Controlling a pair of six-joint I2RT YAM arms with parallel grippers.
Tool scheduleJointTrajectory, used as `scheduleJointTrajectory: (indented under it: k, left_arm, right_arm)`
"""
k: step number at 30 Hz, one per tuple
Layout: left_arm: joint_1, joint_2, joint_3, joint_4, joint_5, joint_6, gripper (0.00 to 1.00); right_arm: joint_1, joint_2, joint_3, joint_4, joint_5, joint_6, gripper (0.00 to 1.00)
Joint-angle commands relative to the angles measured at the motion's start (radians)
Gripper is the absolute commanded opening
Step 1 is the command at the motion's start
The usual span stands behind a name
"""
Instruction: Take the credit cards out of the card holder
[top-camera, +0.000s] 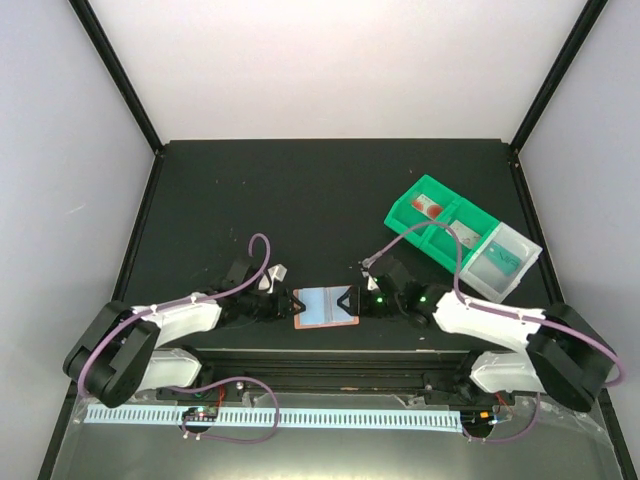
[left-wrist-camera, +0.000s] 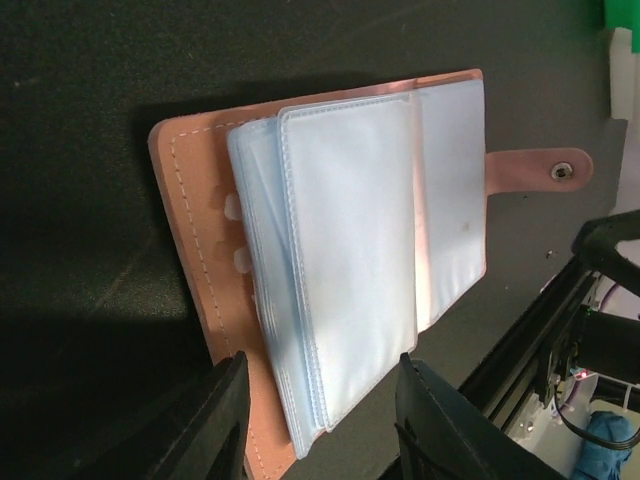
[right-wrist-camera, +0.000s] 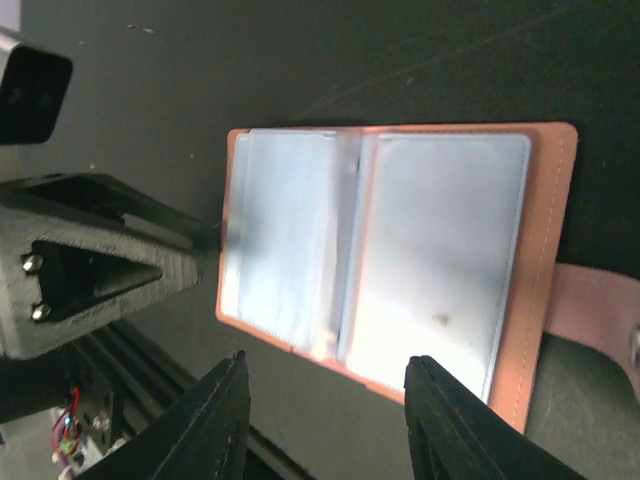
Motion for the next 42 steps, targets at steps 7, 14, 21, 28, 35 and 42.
scheduleJointTrajectory:
  k: [7, 14, 21, 28, 35, 42]
  left_arm:
    - [-0.007, 0.021, -0.006, 0.064, -0.009, 0.005, 0.37]
    - [-0.007, 0.021, -0.015, 0.075, -0.002, 0.014, 0.3]
    - [-0.007, 0.051, -0.018, 0.083, 0.015, 0.008, 0.27]
    - [-0.009, 0.087, -0.009, 0.076, 0.036, 0.022, 0.28]
    - [-0.01, 0.104, 0.001, 0.081, 0.036, 0.027, 0.27]
    - [-0.01, 0.096, 0.005, 0.071, 0.038, 0.038, 0.28]
  right_arm:
    - [0.009, 0.158, 0.098, 0.002, 0.115, -0.057, 0.46]
    - [0.01, 0.214, 0.101, -0.015, 0.159, -0.054, 0.48]
    - [0.01, 0.283, 0.118, 0.001, 0.148, -0.055, 0.49]
    - [0.01, 0.307, 0.122, 0.023, 0.113, -0.056, 0.41]
    - [0.01, 0.304, 0.136, 0.042, 0.056, -0.076, 0.4]
    - [0.01, 0.279, 0.145, 0.049, 0.047, -0.083, 0.39]
